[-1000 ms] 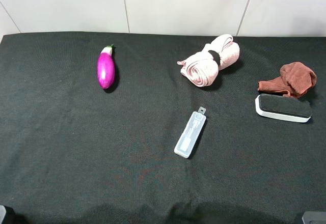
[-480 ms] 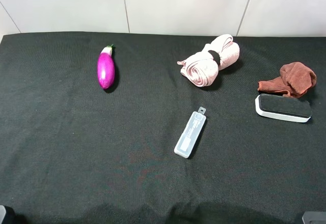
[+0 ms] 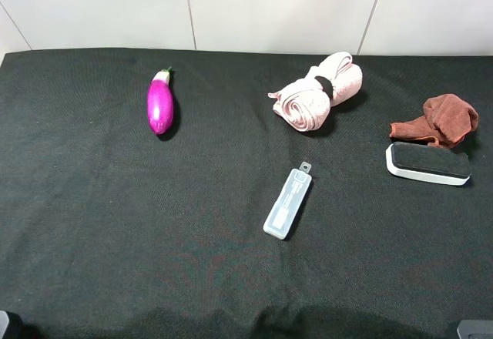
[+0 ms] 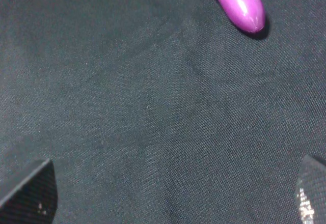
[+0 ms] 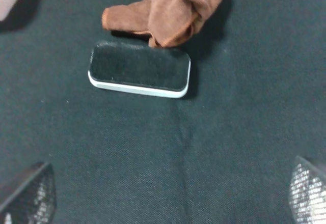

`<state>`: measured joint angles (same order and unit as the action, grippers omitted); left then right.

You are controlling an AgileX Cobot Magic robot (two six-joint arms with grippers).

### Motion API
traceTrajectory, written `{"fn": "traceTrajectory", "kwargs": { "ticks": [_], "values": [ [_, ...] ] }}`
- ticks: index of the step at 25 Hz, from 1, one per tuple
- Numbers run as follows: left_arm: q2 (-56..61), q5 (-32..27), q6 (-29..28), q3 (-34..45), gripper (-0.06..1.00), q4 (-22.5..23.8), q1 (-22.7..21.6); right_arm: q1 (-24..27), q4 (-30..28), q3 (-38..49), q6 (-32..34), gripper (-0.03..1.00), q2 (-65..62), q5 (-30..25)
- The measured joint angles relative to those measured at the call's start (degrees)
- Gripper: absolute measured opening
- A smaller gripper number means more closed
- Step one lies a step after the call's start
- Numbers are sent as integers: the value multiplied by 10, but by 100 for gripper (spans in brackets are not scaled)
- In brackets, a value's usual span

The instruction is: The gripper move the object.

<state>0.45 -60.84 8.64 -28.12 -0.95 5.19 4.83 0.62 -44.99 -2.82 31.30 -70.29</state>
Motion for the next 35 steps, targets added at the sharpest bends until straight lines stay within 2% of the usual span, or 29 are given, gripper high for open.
{"fn": "traceTrajectory", "kwargs": {
  "ticks": [11,19,23,35],
  "values": [
    [0,0,0,0,99,0,0,0,-6,71,0,69,-152,1],
    [0,0,0,0,99,0,0,0,-6,127,0,69,-259,92],
    [0,0,0,0,99,0,0,0,-6,157,0,69,-305,105],
    [0,0,0,0,99,0,0,-2,-10,164,0,69,-316,116]
  ]
}}
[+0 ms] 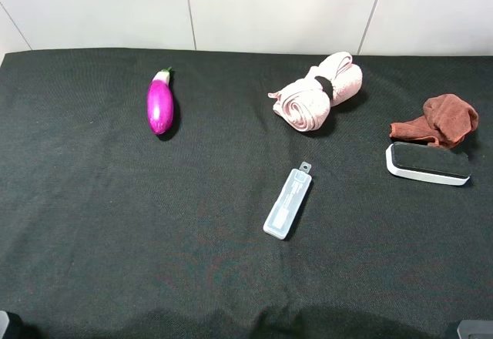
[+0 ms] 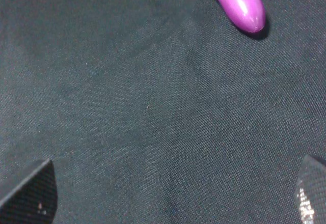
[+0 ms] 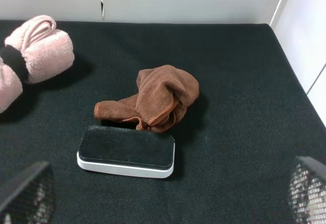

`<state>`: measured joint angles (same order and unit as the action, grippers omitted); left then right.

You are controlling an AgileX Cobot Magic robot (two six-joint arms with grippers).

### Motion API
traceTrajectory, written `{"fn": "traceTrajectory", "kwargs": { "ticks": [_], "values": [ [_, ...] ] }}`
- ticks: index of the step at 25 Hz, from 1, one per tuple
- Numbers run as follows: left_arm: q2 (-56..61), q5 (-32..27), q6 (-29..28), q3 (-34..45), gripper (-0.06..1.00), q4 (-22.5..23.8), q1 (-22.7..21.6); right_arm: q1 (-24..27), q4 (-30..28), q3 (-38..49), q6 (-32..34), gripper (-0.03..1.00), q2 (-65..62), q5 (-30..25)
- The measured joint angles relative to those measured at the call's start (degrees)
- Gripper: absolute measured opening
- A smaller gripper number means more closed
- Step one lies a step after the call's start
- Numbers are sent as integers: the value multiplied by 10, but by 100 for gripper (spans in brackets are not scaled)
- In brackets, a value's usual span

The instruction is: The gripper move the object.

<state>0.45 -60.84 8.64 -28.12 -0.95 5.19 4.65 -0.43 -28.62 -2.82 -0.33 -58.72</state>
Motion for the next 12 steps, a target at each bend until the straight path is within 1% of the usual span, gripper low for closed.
{"fn": "traceTrajectory", "kwargs": {
  "ticks": [12],
  "values": [
    [0,0,0,0,99,0,0,0,4,0,0,69,0,0]
  ]
}}
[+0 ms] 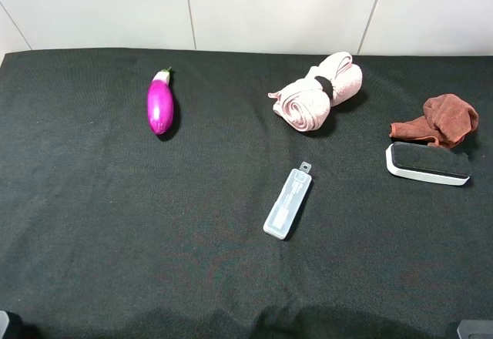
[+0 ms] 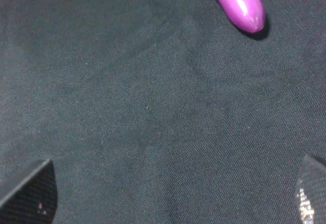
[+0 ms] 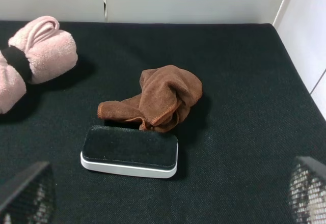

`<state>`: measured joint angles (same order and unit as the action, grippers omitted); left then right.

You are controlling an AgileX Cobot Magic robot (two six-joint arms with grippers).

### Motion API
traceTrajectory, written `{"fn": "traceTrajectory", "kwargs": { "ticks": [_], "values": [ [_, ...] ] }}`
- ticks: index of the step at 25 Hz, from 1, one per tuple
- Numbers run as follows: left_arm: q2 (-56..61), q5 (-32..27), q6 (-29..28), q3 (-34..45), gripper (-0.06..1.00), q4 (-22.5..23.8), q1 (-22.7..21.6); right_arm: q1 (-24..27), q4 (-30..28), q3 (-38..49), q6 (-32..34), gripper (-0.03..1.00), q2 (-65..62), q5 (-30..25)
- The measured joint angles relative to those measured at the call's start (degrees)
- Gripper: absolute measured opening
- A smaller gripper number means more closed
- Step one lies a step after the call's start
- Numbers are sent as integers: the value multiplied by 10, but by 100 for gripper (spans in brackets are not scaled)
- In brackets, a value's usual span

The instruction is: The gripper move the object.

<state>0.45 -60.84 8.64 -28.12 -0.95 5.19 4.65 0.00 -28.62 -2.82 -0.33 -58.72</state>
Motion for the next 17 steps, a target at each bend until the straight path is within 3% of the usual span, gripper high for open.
{"fn": "traceTrajectory", "kwargs": {
  "ticks": [17],
  "values": [
    [0,0,0,0,99,0,0,0,0,0,0,69,0,0]
  ]
}}
